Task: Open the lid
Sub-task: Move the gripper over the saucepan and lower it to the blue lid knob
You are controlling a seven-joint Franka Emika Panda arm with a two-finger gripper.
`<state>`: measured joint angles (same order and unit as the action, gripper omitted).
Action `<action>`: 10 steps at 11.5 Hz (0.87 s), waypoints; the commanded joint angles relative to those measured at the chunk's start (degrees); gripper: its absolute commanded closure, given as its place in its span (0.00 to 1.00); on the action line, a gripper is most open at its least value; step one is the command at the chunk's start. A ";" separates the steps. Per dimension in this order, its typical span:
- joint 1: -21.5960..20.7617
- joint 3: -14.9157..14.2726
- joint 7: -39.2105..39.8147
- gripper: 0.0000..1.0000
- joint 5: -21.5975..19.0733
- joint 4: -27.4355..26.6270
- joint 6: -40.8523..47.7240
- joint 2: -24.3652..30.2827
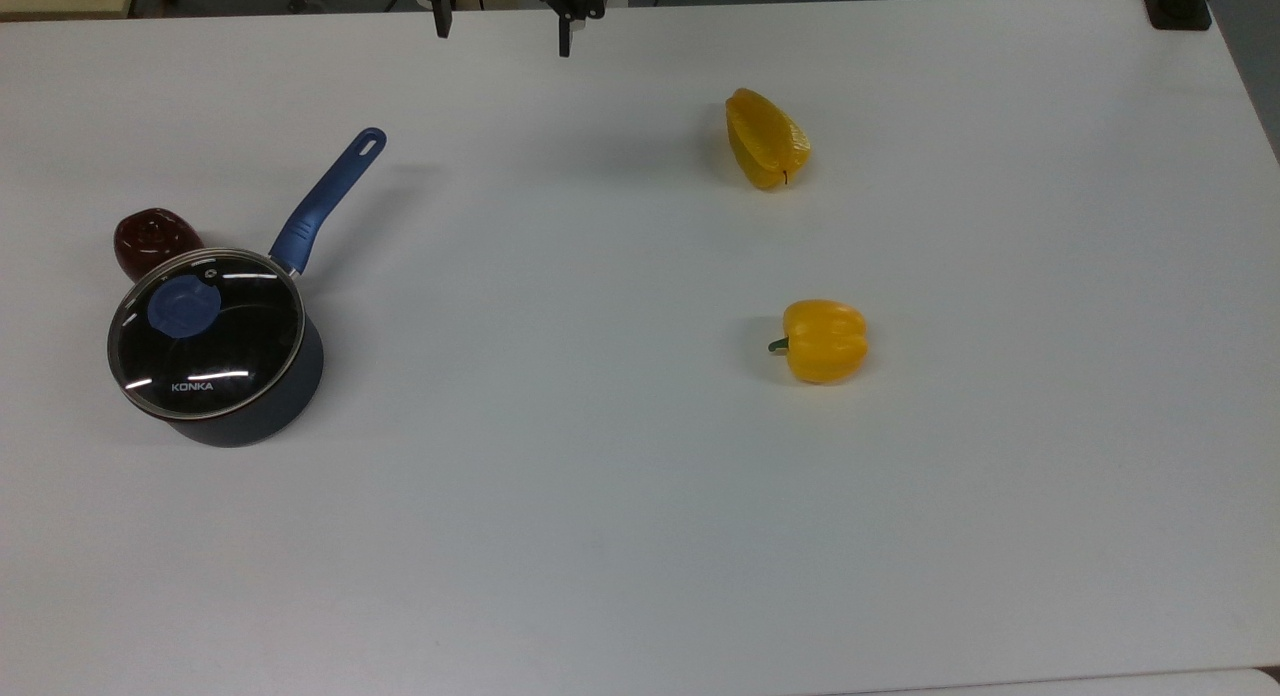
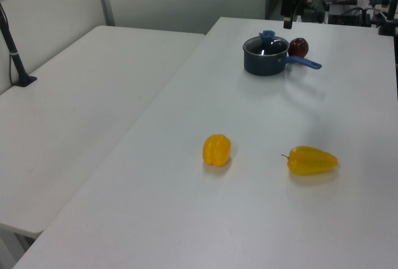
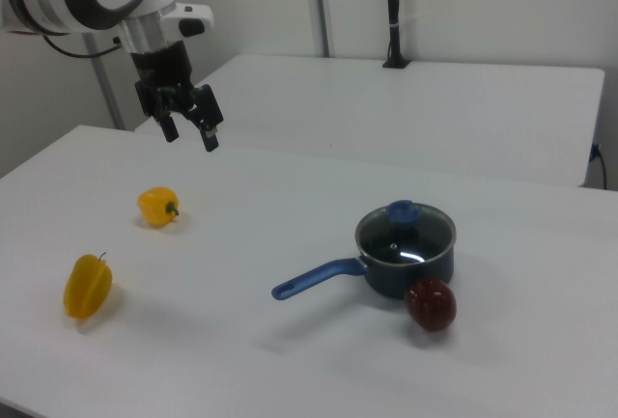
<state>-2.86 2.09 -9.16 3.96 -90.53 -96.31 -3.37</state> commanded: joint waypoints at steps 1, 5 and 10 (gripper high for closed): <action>0.22 -0.60 0.46 0.00 -1.14 -1.06 -1.07 0.82; 1.00 -0.86 0.46 0.00 -1.06 -0.97 -1.33 0.82; 6.00 -4.63 1.59 0.00 -1.05 -0.62 -8.26 -0.57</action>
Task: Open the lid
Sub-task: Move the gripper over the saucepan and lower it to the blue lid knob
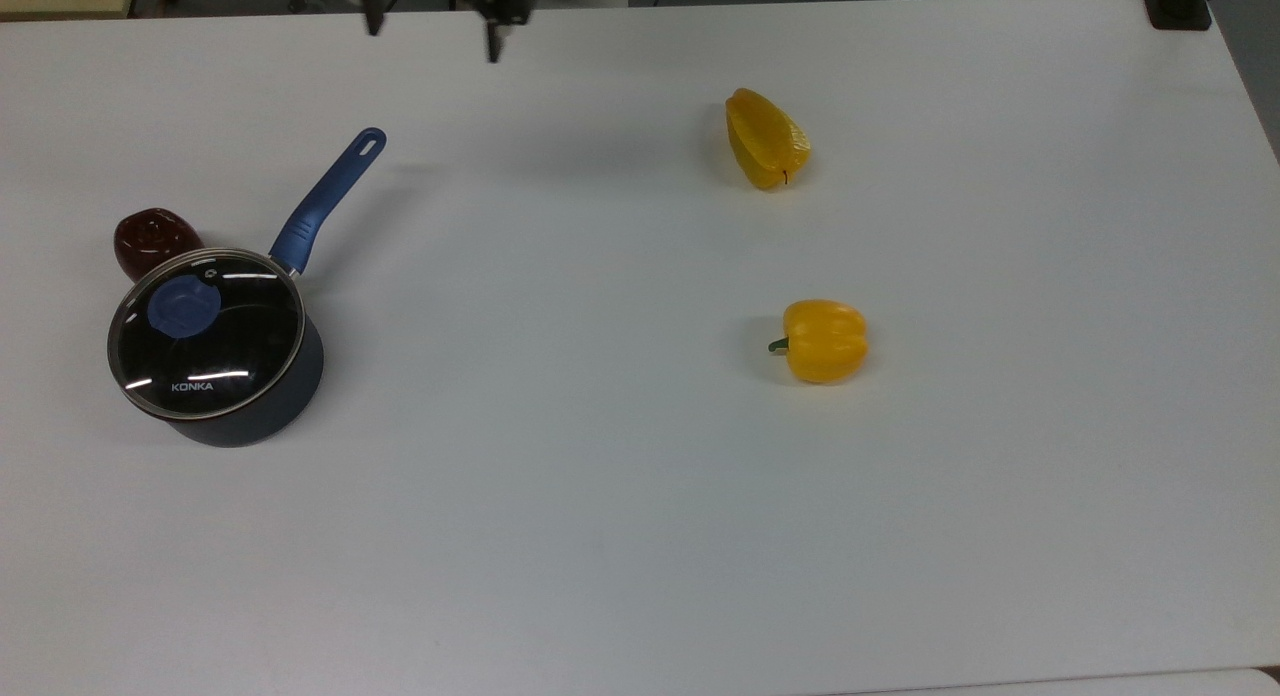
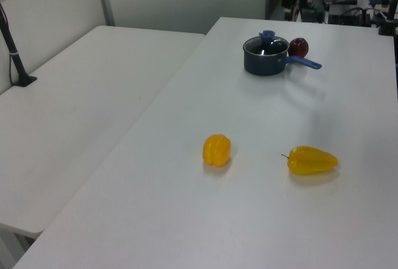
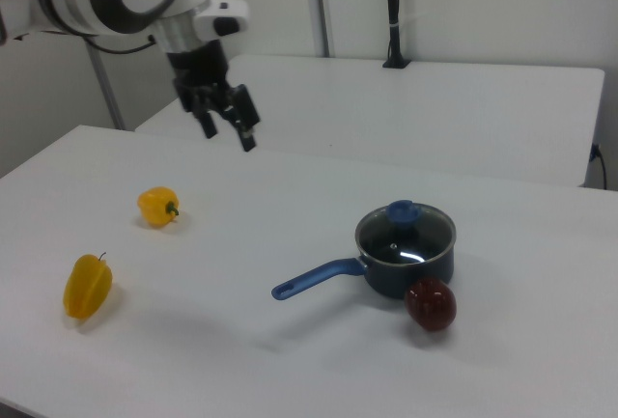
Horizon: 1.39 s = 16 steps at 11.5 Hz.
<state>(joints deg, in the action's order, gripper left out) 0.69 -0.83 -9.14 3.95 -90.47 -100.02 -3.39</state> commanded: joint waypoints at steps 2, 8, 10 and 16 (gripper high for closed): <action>6.14 -1.81 3.68 0.00 -1.31 1.94 -6.84 -3.79; 13.10 -1.81 3.07 0.00 -1.13 3.63 -29.05 -15.84; 13.72 -1.90 3.07 0.00 -0.96 3.54 -33.99 -19.09; 14.08 -2.07 3.07 0.00 -0.43 3.02 -41.74 -24.91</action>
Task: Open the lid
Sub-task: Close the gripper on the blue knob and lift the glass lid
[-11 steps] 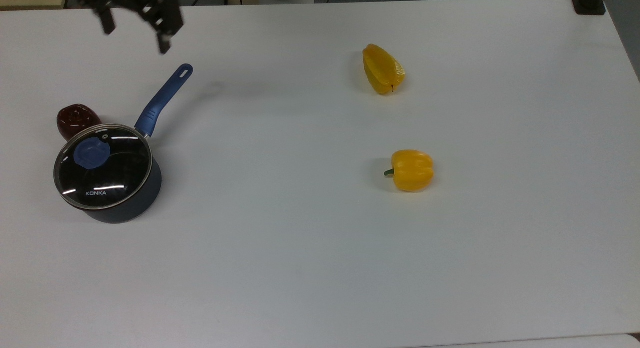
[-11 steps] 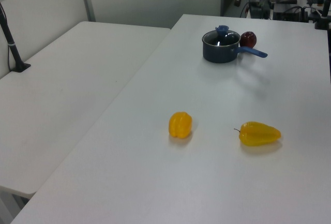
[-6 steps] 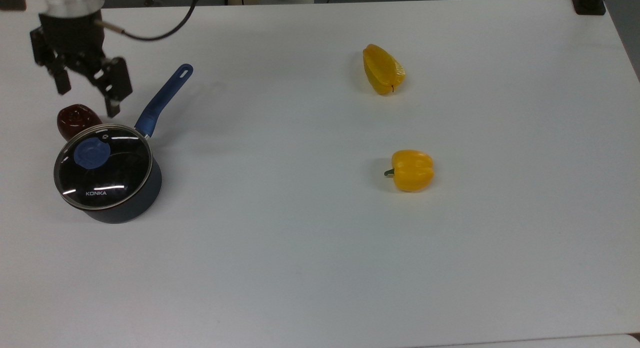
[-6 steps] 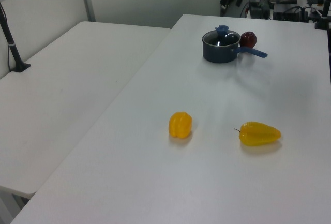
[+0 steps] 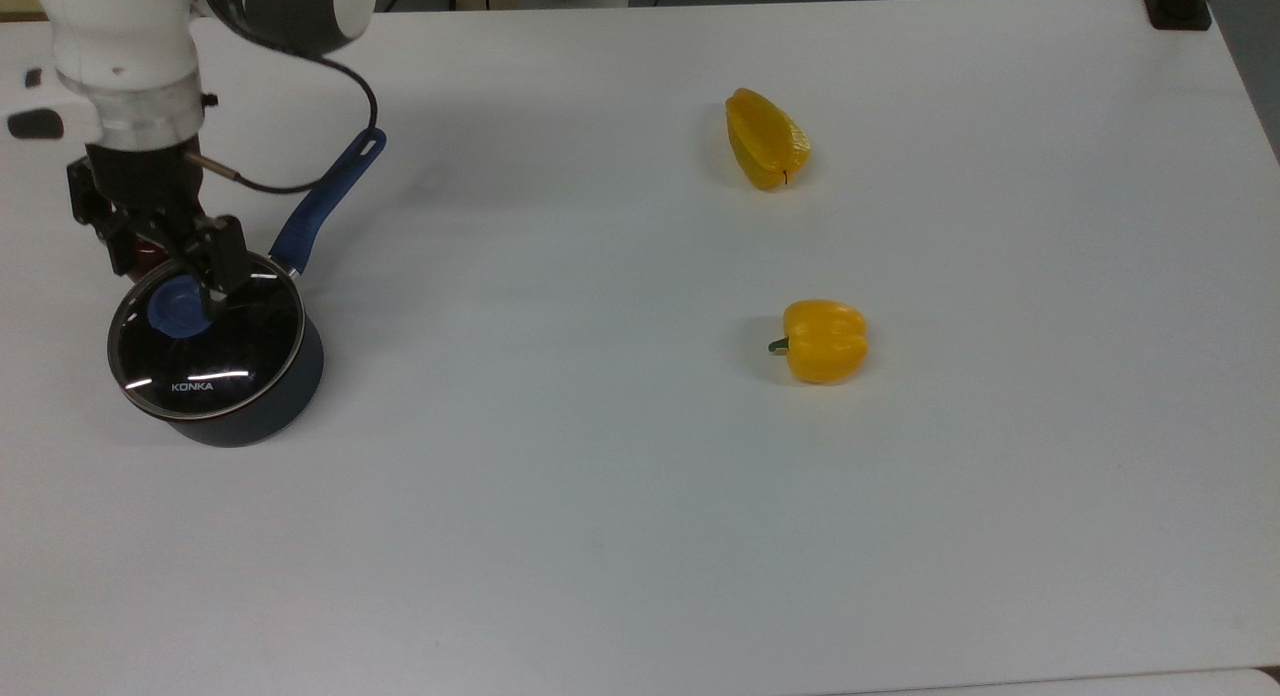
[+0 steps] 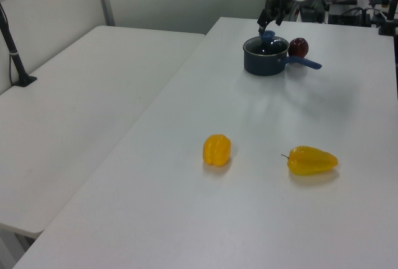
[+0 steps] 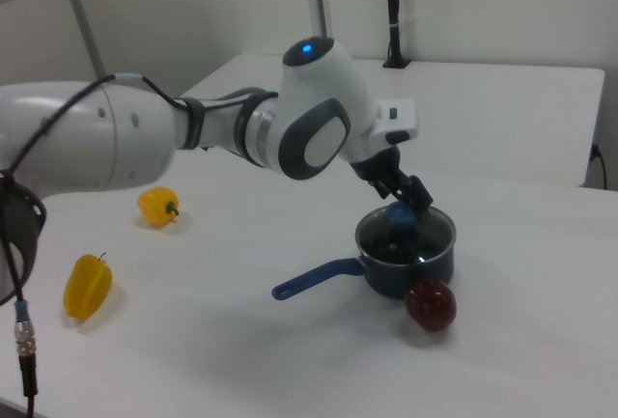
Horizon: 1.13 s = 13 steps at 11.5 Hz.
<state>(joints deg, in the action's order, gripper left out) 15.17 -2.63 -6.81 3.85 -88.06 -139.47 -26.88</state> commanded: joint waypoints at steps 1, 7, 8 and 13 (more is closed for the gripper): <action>-0.49 -0.27 0.74 0.00 -0.33 0.61 -2.38 -1.95; -0.57 -0.18 0.57 0.35 -0.51 -0.09 -2.21 -1.78; -0.66 -0.18 0.57 0.41 -0.86 -0.01 -2.12 -1.52; -0.58 -0.09 -1.46 0.55 -0.95 -0.01 -0.98 2.08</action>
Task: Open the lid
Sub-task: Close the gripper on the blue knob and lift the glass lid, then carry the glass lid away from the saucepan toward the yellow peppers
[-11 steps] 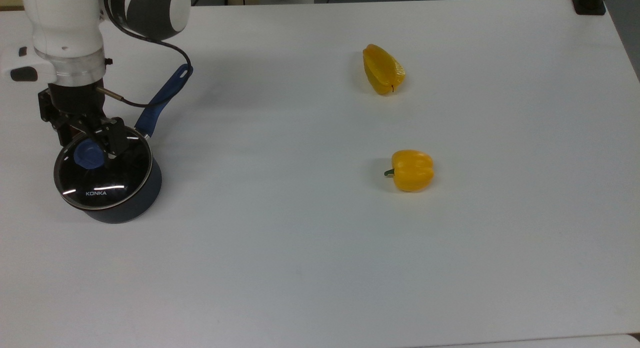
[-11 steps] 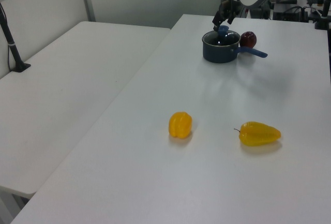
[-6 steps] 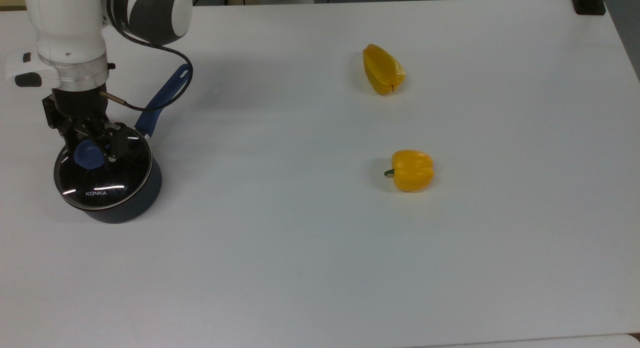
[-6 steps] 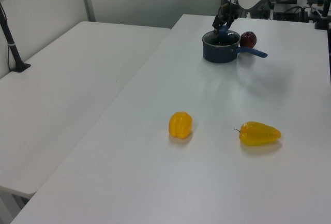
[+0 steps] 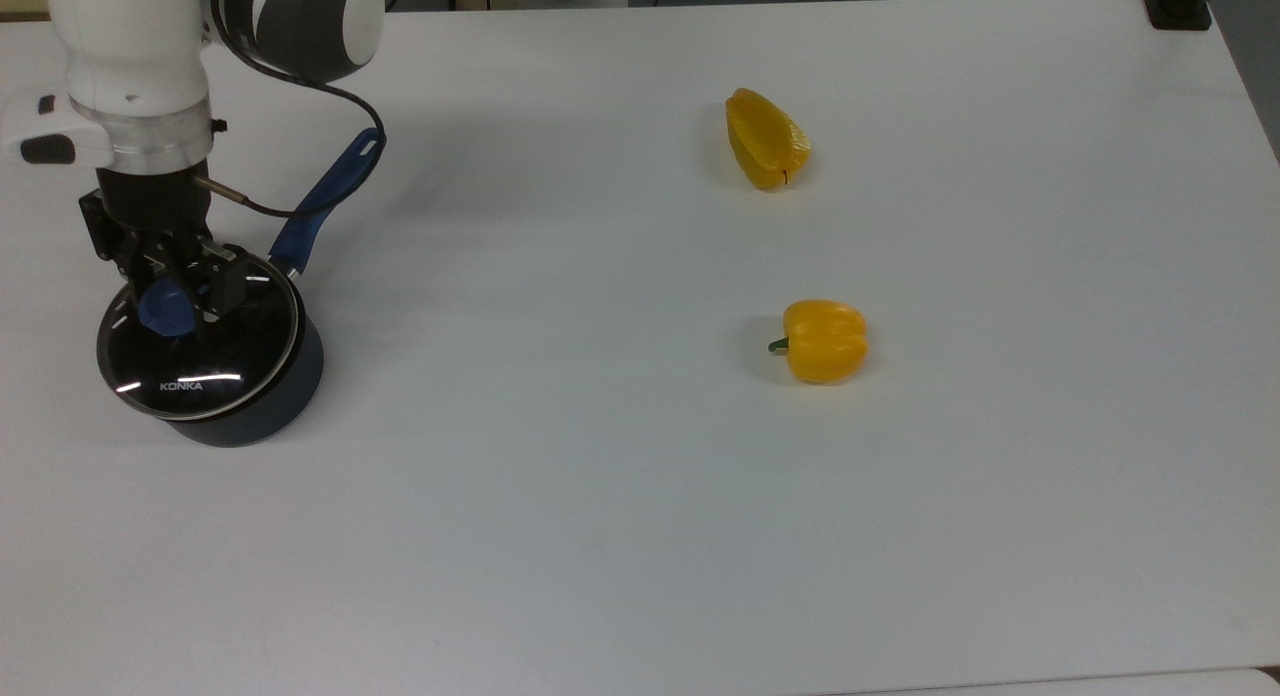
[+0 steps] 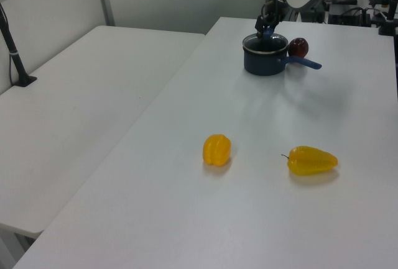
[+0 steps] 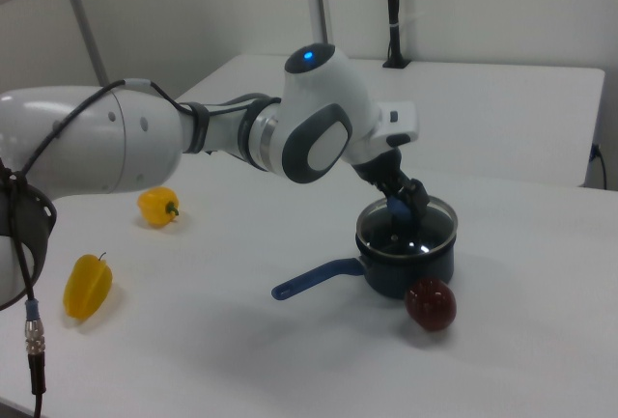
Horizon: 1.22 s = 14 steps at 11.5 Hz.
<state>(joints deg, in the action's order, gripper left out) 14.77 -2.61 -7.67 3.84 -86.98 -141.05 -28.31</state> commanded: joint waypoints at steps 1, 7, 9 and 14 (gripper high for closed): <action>-0.36 -0.12 -1.20 0.55 -0.94 -1.09 0.78 3.96; -9.30 0.41 -11.30 0.55 0.12 -5.21 0.96 7.65; -14.04 0.41 -17.60 0.55 3.61 -7.23 0.96 7.66; -22.58 0.50 -24.94 0.55 8.56 -8.47 0.08 3.54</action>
<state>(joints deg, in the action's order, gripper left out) -5.14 -1.30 -30.89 11.11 -94.58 -140.82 -24.00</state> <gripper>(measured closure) 0.335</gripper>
